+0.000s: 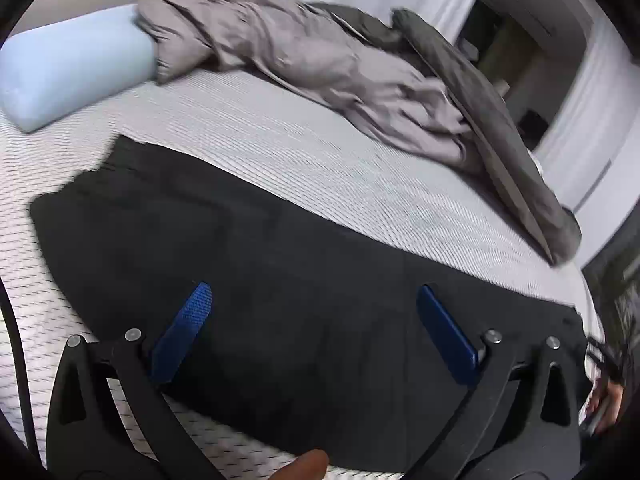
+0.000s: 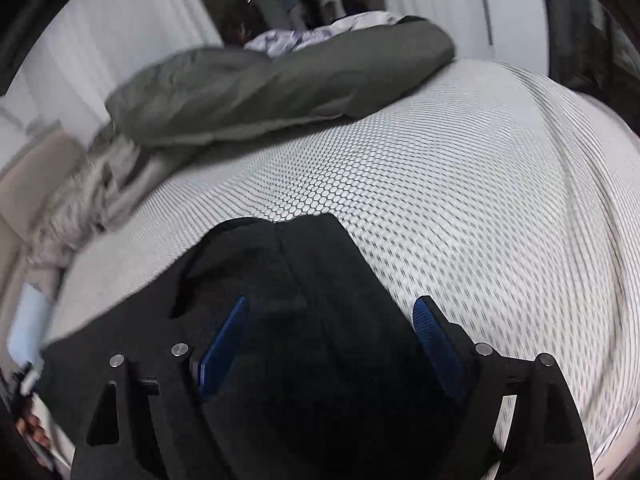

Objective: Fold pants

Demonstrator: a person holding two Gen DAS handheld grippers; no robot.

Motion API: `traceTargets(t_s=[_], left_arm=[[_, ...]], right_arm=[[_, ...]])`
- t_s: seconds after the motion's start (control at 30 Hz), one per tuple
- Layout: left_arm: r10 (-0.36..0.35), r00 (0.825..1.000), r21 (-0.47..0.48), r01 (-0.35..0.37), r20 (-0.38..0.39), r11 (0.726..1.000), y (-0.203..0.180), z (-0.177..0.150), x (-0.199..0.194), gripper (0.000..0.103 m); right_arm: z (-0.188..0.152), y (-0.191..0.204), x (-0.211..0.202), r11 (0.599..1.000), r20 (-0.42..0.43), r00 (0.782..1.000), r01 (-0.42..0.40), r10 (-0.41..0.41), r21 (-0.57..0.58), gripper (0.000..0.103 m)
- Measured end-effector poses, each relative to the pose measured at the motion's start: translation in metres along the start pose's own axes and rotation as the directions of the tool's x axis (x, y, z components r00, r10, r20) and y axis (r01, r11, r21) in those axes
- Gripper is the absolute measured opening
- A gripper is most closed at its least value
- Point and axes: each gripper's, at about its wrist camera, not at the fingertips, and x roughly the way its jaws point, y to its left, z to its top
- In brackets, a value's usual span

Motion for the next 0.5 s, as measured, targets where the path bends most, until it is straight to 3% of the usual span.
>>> traceTargets(t_s=[0.13,0.23,0.3,0.33,0.4,0.5], left_arm=[[-0.032,0.995,0.084,0.04,-0.094,0.996,-0.036,-0.017,0.028,0.102],[-0.007,0.991,0.129,0.024,-0.131,0.991,-0.048,-0.027,0.043,0.102],[0.018,0.989,0.13,0.002,-0.146,0.992,-0.048,-0.031,0.051,0.102],[0.017,0.988,0.124,0.002,-0.151,0.992,-0.045,-0.031,0.053,0.102],[0.008,0.988,0.113,0.009,-0.153,0.994,-0.042,-0.031,0.053,0.102],[0.016,0.988,0.128,0.004,-0.154,0.992,-0.041,-0.033,0.054,0.102]], right_arm=[[0.025,0.022,0.041,0.999,-0.059,0.998,0.019,-0.021,-0.039,0.086],[0.036,0.026,0.06,0.998,-0.078,0.997,0.013,-0.018,-0.065,0.084],[0.041,0.032,0.064,0.995,-0.101,0.995,0.012,-0.022,-0.099,0.049],[0.042,0.037,0.062,0.993,-0.089,0.996,0.019,-0.029,-0.113,0.048],[0.046,0.05,0.049,0.987,-0.023,1.0,0.008,-0.012,-0.161,0.038],[0.05,0.057,0.044,0.986,0.03,0.999,0.043,-0.039,-0.164,0.038]])
